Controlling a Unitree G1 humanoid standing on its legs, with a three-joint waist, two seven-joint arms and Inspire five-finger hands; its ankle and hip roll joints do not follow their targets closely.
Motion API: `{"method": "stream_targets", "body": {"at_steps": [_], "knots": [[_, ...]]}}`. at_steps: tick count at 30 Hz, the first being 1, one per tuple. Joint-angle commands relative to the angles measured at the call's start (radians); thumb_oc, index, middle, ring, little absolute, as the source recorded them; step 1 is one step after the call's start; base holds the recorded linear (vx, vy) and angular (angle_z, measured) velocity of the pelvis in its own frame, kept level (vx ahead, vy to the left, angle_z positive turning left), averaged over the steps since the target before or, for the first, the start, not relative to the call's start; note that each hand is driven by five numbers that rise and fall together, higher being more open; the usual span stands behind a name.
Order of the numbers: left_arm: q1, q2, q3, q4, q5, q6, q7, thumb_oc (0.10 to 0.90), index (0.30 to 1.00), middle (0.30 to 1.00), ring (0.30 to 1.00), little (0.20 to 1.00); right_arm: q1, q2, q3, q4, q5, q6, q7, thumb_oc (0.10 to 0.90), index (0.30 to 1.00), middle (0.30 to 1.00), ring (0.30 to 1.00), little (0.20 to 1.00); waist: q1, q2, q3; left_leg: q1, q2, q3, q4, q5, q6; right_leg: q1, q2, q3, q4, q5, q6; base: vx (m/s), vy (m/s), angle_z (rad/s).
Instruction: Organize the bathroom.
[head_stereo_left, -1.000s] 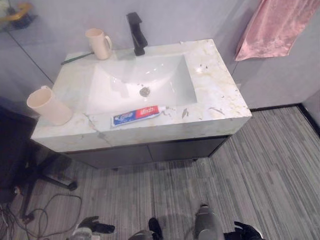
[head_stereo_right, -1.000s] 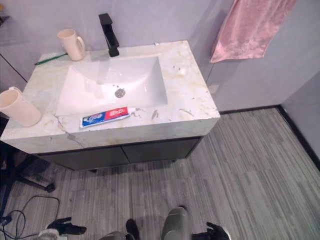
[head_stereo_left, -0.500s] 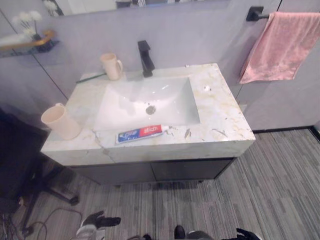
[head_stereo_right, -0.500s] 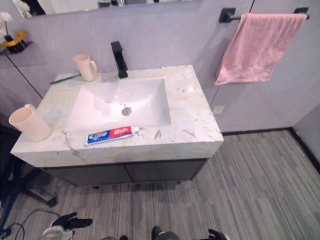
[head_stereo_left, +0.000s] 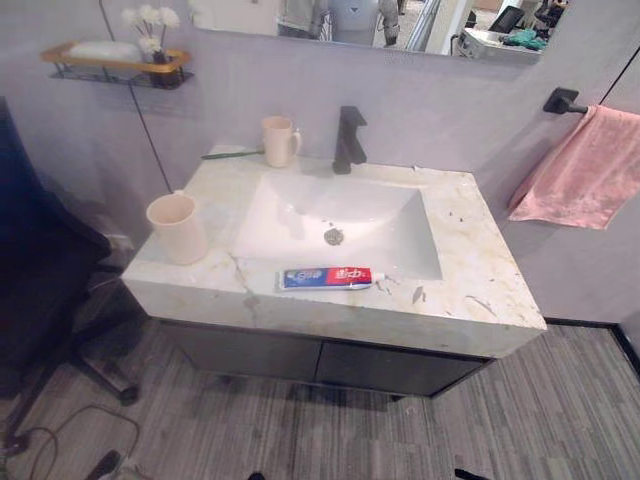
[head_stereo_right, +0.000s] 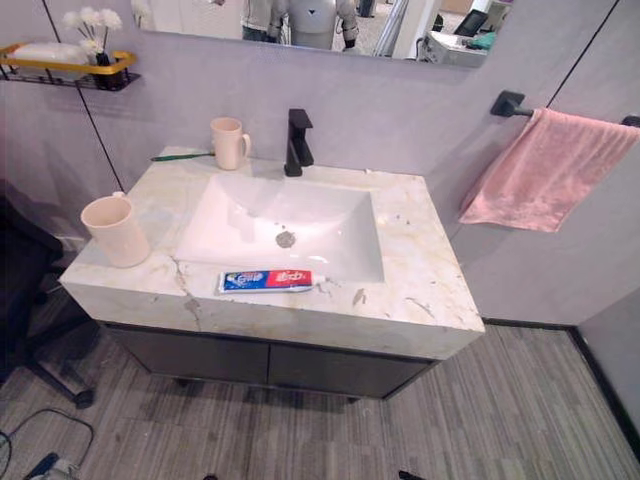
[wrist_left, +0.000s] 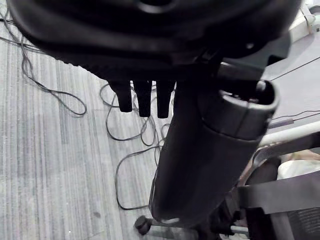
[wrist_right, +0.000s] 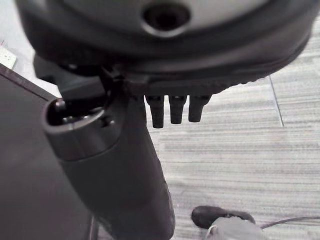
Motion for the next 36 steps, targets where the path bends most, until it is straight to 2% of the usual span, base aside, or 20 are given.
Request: {"method": "stream_targets", "body": {"at_steps": [1, 4, 6, 8, 9, 11, 12, 13, 14, 15, 18, 21, 22, 24, 27, 28, 30, 32, 36], "knots": [[0.005, 0.067, 0.029, 0.005, 0.045, -0.021, -0.028, 0.8, 0.9, 0.9, 0.9, 0.9, 0.015, -0.069, 0.005, -0.027, -0.027, -0.014, -0.022, 0.8, 0.9, 0.9, 0.9, 0.9, -0.017, -0.004, -0.006, -0.018, 0.03, 0.047, 0.086, -0.026, 0.007, -0.022, 0.014, 0.071, -0.025, 0.057, 0.048, 0.04, -0.04, -0.08], [0.017, 0.065, 0.031, 0.017, 0.06, 0.0, -0.052, 0.8, 0.9, 0.9, 0.9, 0.9, 0.016, -0.077, 0.001, -0.024, -0.053, -0.004, -0.008, 0.8, 0.9, 0.9, 0.9, 0.9, -0.013, -0.004, -0.001, -0.019, 0.051, 0.048, 0.07, -0.001, -0.002, -0.001, 0.021, 0.077, -0.02, 0.048, 0.043, 0.03, -0.041, -0.11], [0.02, 0.068, 0.028, 0.03, 0.084, 0.003, -0.085, 0.8, 0.9, 0.9, 0.9, 0.9, 0.018, -0.081, -0.001, -0.019, -0.09, 0.0, 0.001, 0.8, 0.9, 0.9, 0.9, 0.9, -0.01, -0.005, 0.007, -0.05, 0.062, 0.039, 0.108, 0.022, -0.009, 0.014, 0.026, 0.081, -0.013, 0.035, 0.034, -0.03, -0.018, 0.0], [0.013, 0.071, 0.025, 0.037, 0.109, 0.012, -0.12, 0.8, 0.9, 0.9, 0.9, 0.9, 0.011, -0.092, 0.002, -0.019, -0.095, 0.009, -0.006, 0.8, 0.9, 0.9, 0.9, 0.9, -0.013, -0.016, 0.02, -0.082, 0.033, 0.094, 0.236, -0.069, 0.03, 0.009, 0.006, 0.06, 0.019, 0.019, 0.023, -0.08, 0.039, 0.12], [0.012, 0.072, 0.023, 0.037, 0.113, 0.012, -0.125, 0.8, 0.9, 0.9, 0.9, 0.9, 0.009, -0.094, 0.002, -0.022, -0.095, 0.014, -0.009, 0.8, 0.9, 0.9, 0.9, 0.9, -0.014, -0.018, 0.021, -0.085, 0.027, 0.102, 0.253, -0.085, 0.036, 0.007, 0.003, 0.057, 0.023, 0.019, 0.022, -0.09, 0.1, 0.14], [-0.004, 0.08, -0.001, 0.026, 0.113, 0.018, -0.144, 0.8, 0.9, 0.9, 0.9, 0.9, 0.009, -0.107, -0.003, -0.035, -0.086, 0.042, -0.015, 0.8, 0.9, 0.9, 0.9, 0.9, -0.023, -0.028, 0.027, -0.095, 0.008, 0.147, 0.395, -0.103, 0.039, 0.012, 0.003, 0.04, 0.002, 0.045, 0.023, -0.16, 0.144, 0.26], [-0.01, 0.078, -0.006, 0.019, 0.115, 0.014, -0.148, 0.8, 0.9, 0.9, 0.9, 0.9, 0.013, -0.108, -0.008, -0.036, -0.087, 0.051, -0.015, 0.8, 0.9, 0.9, 0.9, 0.9, -0.027, -0.031, 0.026, -0.09, 0.002, 0.151, 0.405, -0.11, 0.04, 0.012, 0.003, 0.038, -0.006, 0.055, 0.027, -0.14, 0.132, 0.24], [-0.013, 0.077, -0.009, 0.015, 0.119, 0.014, -0.149, 0.8, 0.9, 0.9, 0.9, 0.9, 0.015, -0.109, -0.012, -0.037, -0.087, 0.053, -0.015, 0.8, 0.9, 0.9, 0.9, 0.9, -0.028, -0.032, 0.026, -0.084, -0.002, 0.153, 0.403, -0.117, 0.042, 0.01, 0.003, 0.038, -0.01, 0.06, 0.03, -0.13, 0.253, 0.1], [-0.036, 0.07, -0.028, -0.014, 0.159, 0.021, -0.142, 0.8, 0.9, 0.9, 0.9, 0.9, 0.028, -0.106, -0.027, -0.029, -0.087, 0.053, -0.01, 0.8, 0.9, 0.9, 0.9, 0.9, -0.038, -0.026, 0.02, -0.003, -0.058, 0.133, 0.284, -0.149, 0.041, -0.009, 0.009, 0.044, -0.029, 0.093, 0.062, -0.13, 0.272, 0.14], [-0.045, 0.068, -0.036, -0.025, 0.165, 0.021, -0.136, 0.8, 0.9, 0.9, 0.9, 0.9, 0.031, -0.104, -0.03, -0.03, -0.091, 0.051, -0.007, 0.8, 0.9, 0.9, 0.9, 0.9, -0.043, -0.023, 0.015, 0.019, -0.074, 0.129, 0.229, -0.15, 0.039, -0.025, 0.011, 0.045, -0.034, 0.106, 0.072, -0.14, 0.297, 0.2], [-0.074, 0.054, -0.076, -0.057, 0.202, 0.052, -0.123, 0.8, 0.9, 0.9, 0.9, 0.9, 0.037, -0.106, -0.026, -0.036, -0.084, 0.037, -0.009, 0.8, 0.9, 0.9, 0.9, 0.9, -0.068, -0.004, 0.024, 0.075, -0.083, 0.141, 0.062, -0.101, 0.027, -0.076, 0.01, 0.032, -0.074, 0.154, 0.099, -0.18, 0.299, 0.37], [-0.083, 0.049, -0.101, -0.075, 0.247, 0.078, -0.099, 0.8, 0.9, 0.9, 0.9, 0.9, 0.026, -0.101, -0.018, -0.045, -0.093, 0.029, -0.002, 0.8, 0.9, 0.9, 0.9, 0.9, -0.068, 0.003, 0.034, 0.077, -0.094, 0.144, 0.028, -0.099, 0.029, -0.123, -0.019, 0.021, -0.078, 0.182, 0.124, -0.22, 0.248, 0.02], [-0.078, 0.049, -0.105, -0.078, 0.24, 0.08, -0.092, 0.8, 0.9, 0.9, 0.9, 0.9, 0.025, -0.099, -0.017, -0.059, -0.101, 0.033, 0.0, 0.8, 0.9, 0.9, 0.9, 0.9, -0.066, 0.011, 0.04, 0.076, -0.089, 0.139, 0.023, -0.093, 0.035, -0.149, -0.036, 0.038, -0.044, 0.178, 0.133, -0.23, 0.183, -0.15], [-0.077, 0.063, -0.11, -0.064, 0.253, 0.078, -0.109, 0.8, 0.9, 0.9, 0.9, 0.9, 0.035, -0.088, -0.021, -0.06, -0.094, 0.036, -0.011, 0.8, 0.9, 0.9, 0.9, 0.9, -0.084, 0.03, 0.057, 0.062, -0.074, 0.106, 0.037, -0.089, 0.056, -0.173, -0.055, 0.159, 0.095, 0.125, 0.13, -0.17, 0.124, -0.23], [-0.076, 0.079, -0.13, -0.058, 0.237, 0.067, -0.121, 0.8, 0.9, 0.9, 0.9, 0.9, 0.035, -0.077, -0.027, -0.014, -0.097, 0.005, -0.017, 0.8, 0.9, 0.9, 0.9, 0.9, -0.086, 0.055, 0.052, 0.043, -0.051, 0.111, 0.046, -0.089, 0.075, -0.173, -0.098, 0.186, 0.198, 0.095, 0.132, -0.13, 0.038, 0.46], [-0.076, 0.08, -0.133, -0.059, 0.223, 0.058, -0.116, 0.8, 0.9, 0.9, 0.9, 0.9, 0.032, -0.078, -0.026, -0.005, -0.108, 0.003, -0.014, 0.8, 0.9, 0.9, 0.9, 0.9, -0.081, 0.053, 0.042, 0.031, -0.052, 0.119, 0.053, -0.085, 0.074, -0.131, -0.103, 0.194, 0.145, 0.086, 0.139, -0.12, -0.073, 0.44], [-0.08, 0.074, -0.126, -0.058, 0.228, 0.063, -0.094, 0.8, 0.9, 0.9, 0.9, 0.9, 0.032, -0.078, -0.012, -0.003, -0.126, 0.01, -0.011, 0.8, 0.9, 0.9, 0.9, 0.9, -0.064, 0.025, 0.012, -0.022, -0.071, 0.147, 0.081, -0.083, 0.063, -0.027, -0.103, 0.187, -0.029, 0.117, 0.144, -0.1, -0.135, -0.09], [-0.073, 0.067, -0.113, -0.064, 0.214, 0.065, -0.087, 0.8, 0.9, 0.9, 0.9, 0.9, 0.027, -0.078, 0.004, -0.013, -0.129, 0.007, -0.016, 0.8, 0.9, 0.9, 0.9, 0.9, -0.051, 0.019, 0.004, -0.055, -0.06, 0.144, 0.102, -0.078, 0.054, -0.025, -0.099, 0.181, -0.03, 0.105, 0.132, -0.1, -0.143, -0.3], [-0.048, 0.06, -0.1, -0.037, 0.178, 0.031, -0.101, 0.8, 0.9, 0.9, 0.9, 0.9, 0.014, -0.106, 0.017, -0.06, -0.124, 0.026, -0.005, 0.8, 0.9, 0.9, 0.9, 0.9, -0.039, 0.022, -0.012, -0.032, -0.05, 0.114, 0.063, -0.064, 0.053, -0.018, -0.071, 0.161, -0.038, 0.088, 0.113, -0.02, -0.106, -0.1]]}}
